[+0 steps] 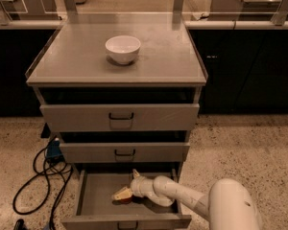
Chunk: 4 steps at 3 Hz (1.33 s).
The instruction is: Pick apple from bottom drawer and place on counter
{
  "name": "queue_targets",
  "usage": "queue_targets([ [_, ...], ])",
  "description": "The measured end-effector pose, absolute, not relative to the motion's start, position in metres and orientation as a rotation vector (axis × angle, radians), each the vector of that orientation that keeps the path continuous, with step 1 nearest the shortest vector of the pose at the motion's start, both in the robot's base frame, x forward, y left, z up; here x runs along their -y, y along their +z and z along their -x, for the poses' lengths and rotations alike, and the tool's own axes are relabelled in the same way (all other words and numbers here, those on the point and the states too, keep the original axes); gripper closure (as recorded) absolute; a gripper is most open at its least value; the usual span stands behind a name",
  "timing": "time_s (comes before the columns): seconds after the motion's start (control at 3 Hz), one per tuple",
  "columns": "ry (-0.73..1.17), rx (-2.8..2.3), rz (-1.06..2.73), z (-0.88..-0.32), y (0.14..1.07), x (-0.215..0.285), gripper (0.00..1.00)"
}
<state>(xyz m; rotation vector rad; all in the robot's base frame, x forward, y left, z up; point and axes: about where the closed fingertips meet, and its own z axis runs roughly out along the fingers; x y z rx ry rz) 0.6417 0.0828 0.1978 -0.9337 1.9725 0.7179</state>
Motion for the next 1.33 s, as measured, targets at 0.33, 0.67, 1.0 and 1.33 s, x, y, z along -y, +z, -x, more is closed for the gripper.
queue_targets([
  [0.33, 0.663, -2.014, 0.918, -0.613, 0.184, -0.073, 0.00],
  [0.67, 0.663, -2.014, 0.918, -0.613, 0.184, -0.073, 0.00],
  [1.0, 0.706, -2.021, 0.902, -0.622, 0.168, -0.077, 0.00],
  [1.33, 0.762, -2.035, 0.882, -0.629, 0.146, -0.083, 0.00],
])
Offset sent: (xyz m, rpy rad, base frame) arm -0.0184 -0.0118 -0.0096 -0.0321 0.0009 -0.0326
